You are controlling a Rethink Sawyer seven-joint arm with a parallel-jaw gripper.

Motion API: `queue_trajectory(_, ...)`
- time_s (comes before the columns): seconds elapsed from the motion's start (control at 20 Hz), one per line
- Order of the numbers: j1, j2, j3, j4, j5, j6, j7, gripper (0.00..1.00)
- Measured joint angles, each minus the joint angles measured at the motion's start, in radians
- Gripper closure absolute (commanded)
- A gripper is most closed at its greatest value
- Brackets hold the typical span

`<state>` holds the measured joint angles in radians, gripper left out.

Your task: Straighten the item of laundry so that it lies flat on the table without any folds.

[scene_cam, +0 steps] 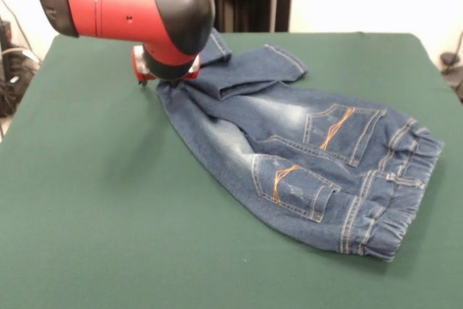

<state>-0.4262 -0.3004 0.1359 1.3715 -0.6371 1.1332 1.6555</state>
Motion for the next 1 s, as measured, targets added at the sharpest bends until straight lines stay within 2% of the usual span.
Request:
queue_trajectory(0.45,-0.003,0.001,0.004,0.0,0.0,0.0,0.0,0.0)
queue_trajectory(0.5,-0.005,0.003,0.008,0.001,0.002,0.0,0.0,1.0)
queue_trajectory(1.0,-0.004,0.008,0.016,0.003,0.006,0.01,0.0,1.0)
